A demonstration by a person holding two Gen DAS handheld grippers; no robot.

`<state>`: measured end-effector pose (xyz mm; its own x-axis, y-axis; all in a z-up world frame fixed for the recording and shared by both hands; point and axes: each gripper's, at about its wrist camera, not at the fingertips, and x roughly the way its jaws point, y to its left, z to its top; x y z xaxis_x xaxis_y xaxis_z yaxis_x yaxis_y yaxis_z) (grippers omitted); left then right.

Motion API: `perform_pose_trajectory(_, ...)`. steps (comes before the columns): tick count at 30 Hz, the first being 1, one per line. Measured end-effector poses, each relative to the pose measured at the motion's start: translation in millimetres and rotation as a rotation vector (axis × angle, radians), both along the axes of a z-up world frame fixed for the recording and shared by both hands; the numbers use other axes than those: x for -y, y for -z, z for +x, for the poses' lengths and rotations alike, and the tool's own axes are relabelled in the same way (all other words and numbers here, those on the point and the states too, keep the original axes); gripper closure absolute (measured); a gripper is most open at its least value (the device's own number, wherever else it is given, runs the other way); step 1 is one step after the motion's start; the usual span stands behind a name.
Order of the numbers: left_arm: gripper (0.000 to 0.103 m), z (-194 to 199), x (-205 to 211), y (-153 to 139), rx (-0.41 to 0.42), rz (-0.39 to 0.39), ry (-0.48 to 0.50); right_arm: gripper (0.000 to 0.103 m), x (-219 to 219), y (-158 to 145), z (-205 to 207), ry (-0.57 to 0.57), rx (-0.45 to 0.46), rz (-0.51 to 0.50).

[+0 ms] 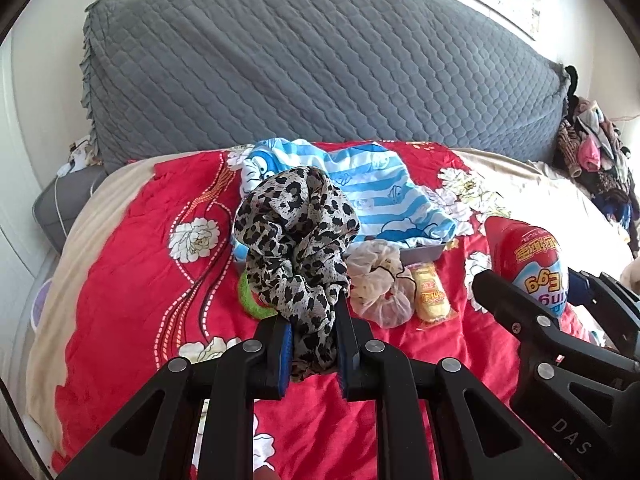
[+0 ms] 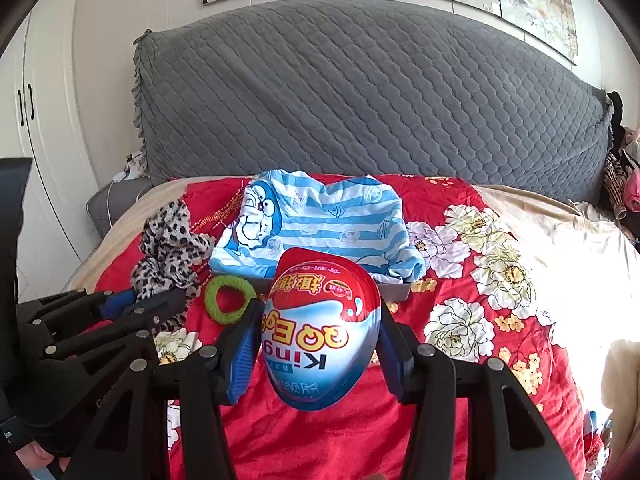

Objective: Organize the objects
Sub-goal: 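Lift leopard scrunchie with left gripper while right gripper lifts the toy egg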

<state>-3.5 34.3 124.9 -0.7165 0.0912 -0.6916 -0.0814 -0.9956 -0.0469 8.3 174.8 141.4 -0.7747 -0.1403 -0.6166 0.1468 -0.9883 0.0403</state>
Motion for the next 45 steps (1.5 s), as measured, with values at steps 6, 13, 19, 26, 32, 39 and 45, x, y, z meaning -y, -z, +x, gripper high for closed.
perform_pose_trajectory(6, 0.085, 3.8, -6.8, -10.8, -0.009, -0.007, -0.016, 0.05, -3.6, -10.0, 2.0, -0.01, -0.016, -0.005)
perform_pose_trajectory(13, 0.085, 9.7, -16.7, -23.6, -0.025, -0.008, -0.028, 0.05, -17.5, -22.2, 3.3, -0.003, -0.017, -0.012)
perform_pose_trajectory(19, 0.085, 9.4, -29.1, -29.1, -0.037, -0.03, 0.005, 0.05, -22.6, -29.6, 4.8, 0.007, -0.034, -0.008)
perform_pose_trajectory(26, 0.085, 4.4, -29.9, -29.9, -0.048, -0.029, 0.017, 0.05, -18.6, -25.4, -3.6, -0.001, -0.03, 0.008)
perform_pose_trajectory(32, 0.085, -7.3, -20.8, -22.0, -0.035, -0.02, 0.018, 0.05, -8.2, -14.5, -16.1, -0.008, -0.013, 0.024)
perform_pose_trajectory(39, 0.085, -26.4, -9.3, -5.3, -0.009, -0.004, 0.008, 0.05, 7.7, -4.4, -26.2, -0.033, -0.011, 0.059)
perform_pose_trajectory(45, 0.085, -37.4, 1.5, 1.4, -0.007, 0.007, -0.007, 0.05, 14.1, 2.7, -34.8, -0.041, -0.006, 0.07)
